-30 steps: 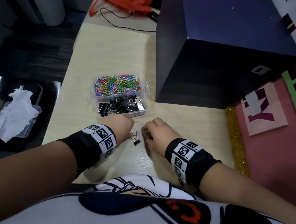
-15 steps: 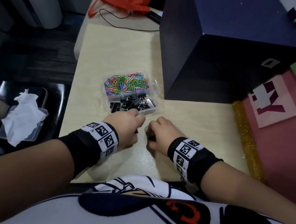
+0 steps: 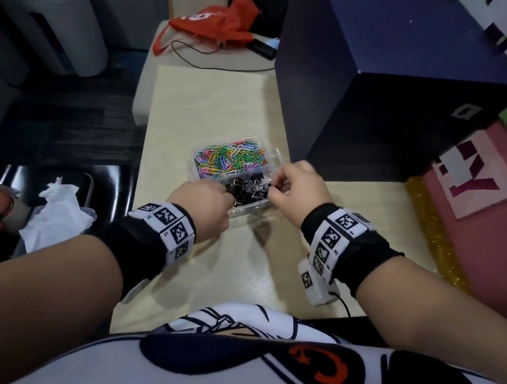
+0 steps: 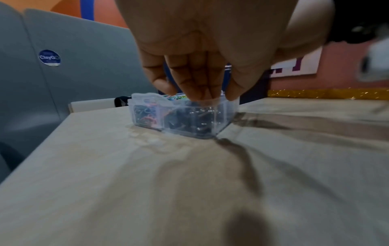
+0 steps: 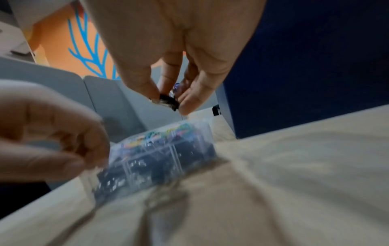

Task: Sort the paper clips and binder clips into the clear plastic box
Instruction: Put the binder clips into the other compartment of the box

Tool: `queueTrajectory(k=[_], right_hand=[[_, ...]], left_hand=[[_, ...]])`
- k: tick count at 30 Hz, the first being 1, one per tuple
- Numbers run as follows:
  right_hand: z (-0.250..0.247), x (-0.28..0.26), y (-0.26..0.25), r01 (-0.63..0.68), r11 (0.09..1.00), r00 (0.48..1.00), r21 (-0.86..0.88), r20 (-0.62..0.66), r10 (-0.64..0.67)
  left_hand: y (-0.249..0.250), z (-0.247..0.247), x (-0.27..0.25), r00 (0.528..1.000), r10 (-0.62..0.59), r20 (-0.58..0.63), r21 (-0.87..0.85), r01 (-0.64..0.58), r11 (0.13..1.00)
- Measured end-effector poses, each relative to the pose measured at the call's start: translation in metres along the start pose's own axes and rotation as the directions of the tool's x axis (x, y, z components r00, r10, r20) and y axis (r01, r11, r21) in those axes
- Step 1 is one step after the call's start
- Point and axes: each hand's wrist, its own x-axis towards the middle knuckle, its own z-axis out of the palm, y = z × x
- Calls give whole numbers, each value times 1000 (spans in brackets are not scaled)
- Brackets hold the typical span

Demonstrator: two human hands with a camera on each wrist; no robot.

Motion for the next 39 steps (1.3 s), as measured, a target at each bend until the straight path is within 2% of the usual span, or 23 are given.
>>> queueTrajectory(k=[4, 7, 9, 11, 14, 18, 22, 27, 31, 33, 35, 36, 37, 39], right_hand=[[-6, 9, -4, -69, 996, 997, -57, 28, 71], [-6, 1, 4, -148, 984, 989, -100, 12, 150], [0, -4, 11, -201, 970, 978, -137, 29, 207], [7, -9, 15, -232, 958, 965, -171, 81, 248], [17, -18, 15, -222, 953, 943, -206, 204, 263], [23, -28, 8, -216, 959, 925, -184, 275, 261], [22, -34, 18, -284, 931, 900, -231, 270, 341], [6, -39, 44, -350, 909, 893, -228, 213, 397], [-7, -43, 62, -365, 898, 893, -244, 182, 412], [-13, -49, 68, -334, 915, 929, -225, 84, 360], [-17, -55, 72, -176, 961, 984, -215, -39, 172], [-17, -57, 73, -70, 966, 997, -248, -44, 61], [-18, -60, 73, 18, 951, 1000, -307, 11, -15], [-20, -62, 74, 109, 902, 985, -417, 170, -40]], left_hand=[[-1, 0, 1, 992, 65, -109, -49, -71, 996], [-13, -3, 7, 982, -62, -176, -137, 38, 990], [-26, -4, 13, 968, -208, -137, -195, 180, 964], [-38, -5, 20, 949, -314, -41, -253, 294, 922], [-47, -8, 34, 936, -348, 61, -302, 350, 887], [-42, -20, 41, 921, -389, 7, -233, 380, 895], [-25, -23, 40, 961, -266, 82, -135, 275, 952], [-9, -18, 35, 974, -157, 166, -95, 174, 980], [6, -13, 33, 952, -88, 293, -212, 154, 965], [15, -12, 31, 943, -81, 324, -273, 175, 946], [26, -12, 31, 943, -86, 322, -282, 182, 942], [31, -12, 32, 943, -92, 320, -281, 187, 941], [37, -13, 32, 944, -100, 314, -280, 193, 940], [47, -14, 33, 945, -123, 304, -279, 212, 937]])
